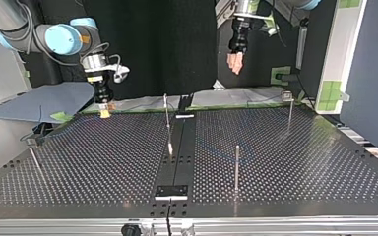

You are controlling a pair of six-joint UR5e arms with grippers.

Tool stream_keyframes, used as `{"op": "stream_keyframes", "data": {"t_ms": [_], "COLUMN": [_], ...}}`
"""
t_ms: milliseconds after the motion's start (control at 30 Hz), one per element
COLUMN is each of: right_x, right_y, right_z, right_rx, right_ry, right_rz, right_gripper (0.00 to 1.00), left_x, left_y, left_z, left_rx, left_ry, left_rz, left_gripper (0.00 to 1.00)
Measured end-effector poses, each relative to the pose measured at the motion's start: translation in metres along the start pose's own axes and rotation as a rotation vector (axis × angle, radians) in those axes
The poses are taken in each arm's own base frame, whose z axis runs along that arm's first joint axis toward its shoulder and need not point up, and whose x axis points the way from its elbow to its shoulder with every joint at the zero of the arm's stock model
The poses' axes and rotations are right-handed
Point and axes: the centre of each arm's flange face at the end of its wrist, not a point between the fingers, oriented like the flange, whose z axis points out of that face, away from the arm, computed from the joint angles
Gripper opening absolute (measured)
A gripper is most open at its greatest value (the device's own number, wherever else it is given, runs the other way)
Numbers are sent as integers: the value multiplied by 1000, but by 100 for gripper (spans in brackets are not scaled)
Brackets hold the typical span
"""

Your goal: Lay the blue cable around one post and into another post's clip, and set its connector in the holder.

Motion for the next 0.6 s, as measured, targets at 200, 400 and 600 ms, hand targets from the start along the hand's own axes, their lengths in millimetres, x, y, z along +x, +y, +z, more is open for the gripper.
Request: {"op": "stream_keyframes", "data": {"t_ms": [200, 400, 600], "right_x": [-22, -35, -51], "right_y": [-26, -54, -80], "right_z": [2, 1, 0], "right_rx": [1, 2, 3], "right_ry": [-14, -26, -47], "right_rz": [1, -8, -27], "right_gripper": [100, 100, 100], "left_x": [0, 0, 1], "left_y": [-2, -3, -2], "left_z": [-1, -1, -1], "left_rx": [22, 24, 18], "left_ry": [-4, -3, -1], "left_rz": [-6, -7, -7], "left_gripper": [100, 100, 100]}}
